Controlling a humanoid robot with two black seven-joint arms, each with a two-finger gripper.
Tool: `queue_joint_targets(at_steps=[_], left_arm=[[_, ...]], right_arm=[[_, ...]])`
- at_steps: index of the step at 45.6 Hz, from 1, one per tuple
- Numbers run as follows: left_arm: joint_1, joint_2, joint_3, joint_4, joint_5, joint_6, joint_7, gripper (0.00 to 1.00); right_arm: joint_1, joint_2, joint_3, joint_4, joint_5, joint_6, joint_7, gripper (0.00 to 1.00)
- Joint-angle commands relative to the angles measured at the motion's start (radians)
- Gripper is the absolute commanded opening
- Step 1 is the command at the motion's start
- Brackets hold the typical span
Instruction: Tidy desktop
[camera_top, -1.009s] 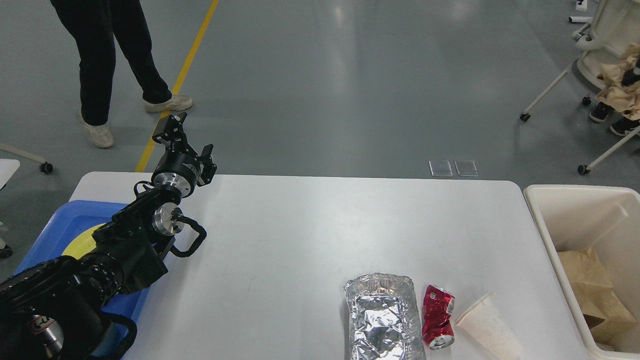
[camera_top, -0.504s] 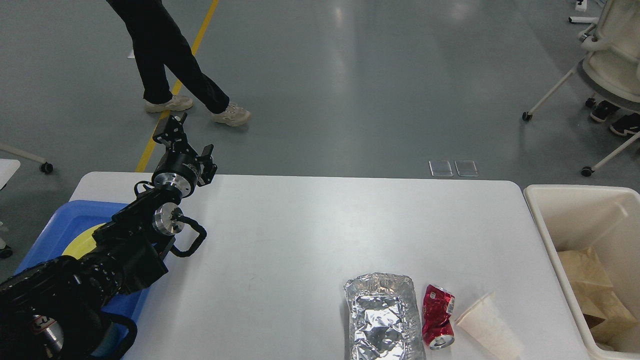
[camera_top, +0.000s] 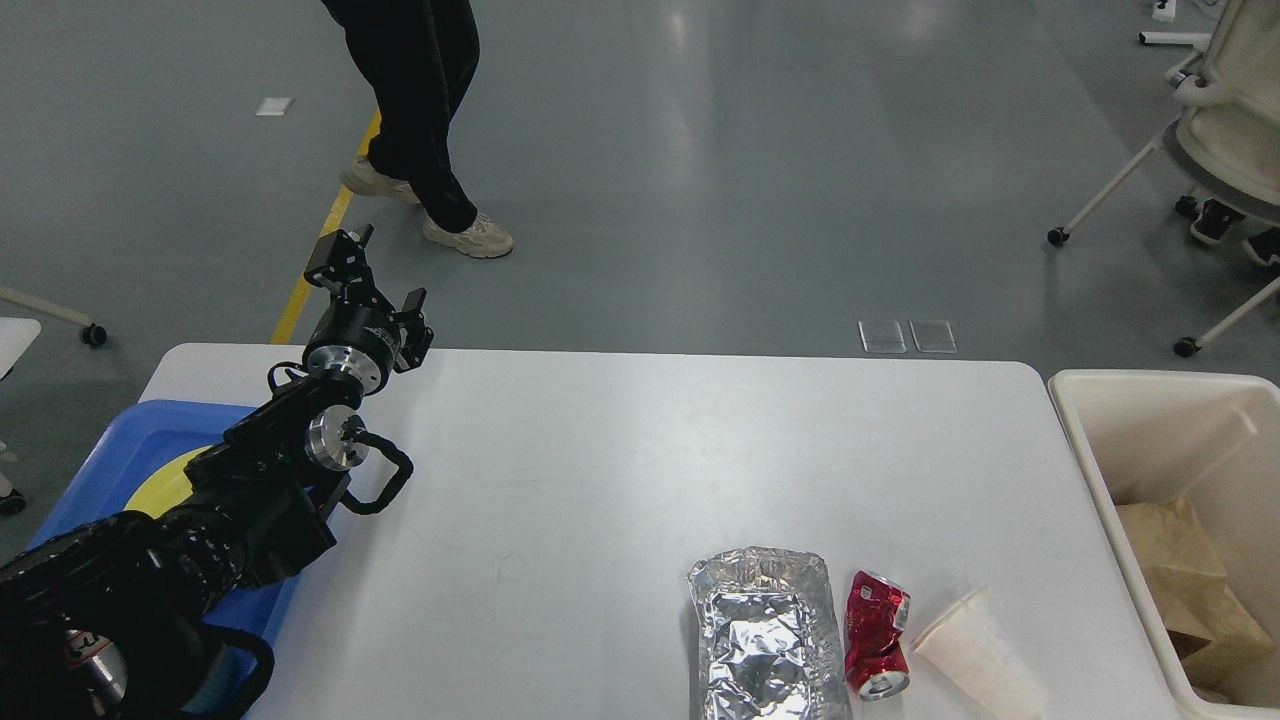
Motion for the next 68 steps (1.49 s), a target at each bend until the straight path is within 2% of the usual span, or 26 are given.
queue_joint_targets(at_steps=[1,13,27,29,30,31,32,34,40,45,54,68], left_arm=[[0.0,0.001,0.0,0.001,0.0,0.001,0.0,0.96],[0.0,0.001,-0.001,0.001,0.0,0.001,0.0,0.96],[0.0,0.001,0.0,0.001,0.0,-0.001,0.001,0.96],[0.0,0.001,0.0,-0.001,0.0,-0.001,0.0,0.96],[0.0,0.001,0.0,0.001,0.0,0.001,0.001,0.96],[0.0,-0.001,0.0,0.001,0.0,-0.001,0.0,0.96],[0.0,0.001,0.0,0.001,0.0,0.001,0.0,0.96],[0.0,0.001,0.0,0.001,0.0,0.001,0.0,0.96],[0.0,-0.001,0.0,-0.001,0.0,0.001,0.001,0.96],[0.0,-0.001,-0.001,0.001,0.0,0.001,0.001,0.96],[0.0,0.001,0.0,0.001,0.0,0.001,0.0,0.96],[0.0,-0.001,-0.001,0.001,0.0,0.001,0.0,0.96]], right_arm=[[-0.101,0.001,0.09,-0.031,0.0,-0.021,0.0,0.0],[-0.29,0.046,0.231,-0.091,0.022,-0.084,0.001,0.0],[-0.407,0.113,0.314,-0.105,0.022,-0.164,0.003,0.01],[-0.419,0.118,0.32,-0.106,0.022,-0.177,0.003,0.12],[-0.427,0.122,0.323,-0.12,0.023,-0.194,0.003,0.33],[-0.428,0.125,0.323,-0.131,0.025,-0.2,0.003,0.43],[-0.428,0.13,0.323,-0.138,0.029,-0.205,0.003,0.51],[-0.433,0.135,0.325,-0.154,0.036,-0.208,0.003,0.6],[-0.444,0.135,0.325,-0.16,0.045,-0.208,0.003,0.65],[-0.444,0.133,0.325,-0.16,0.045,-0.208,0.003,0.81],[-0.442,0.132,0.325,-0.155,0.048,-0.205,0.003,1.0],[-0.419,0.115,0.322,-0.086,0.048,-0.176,0.006,1.0]])
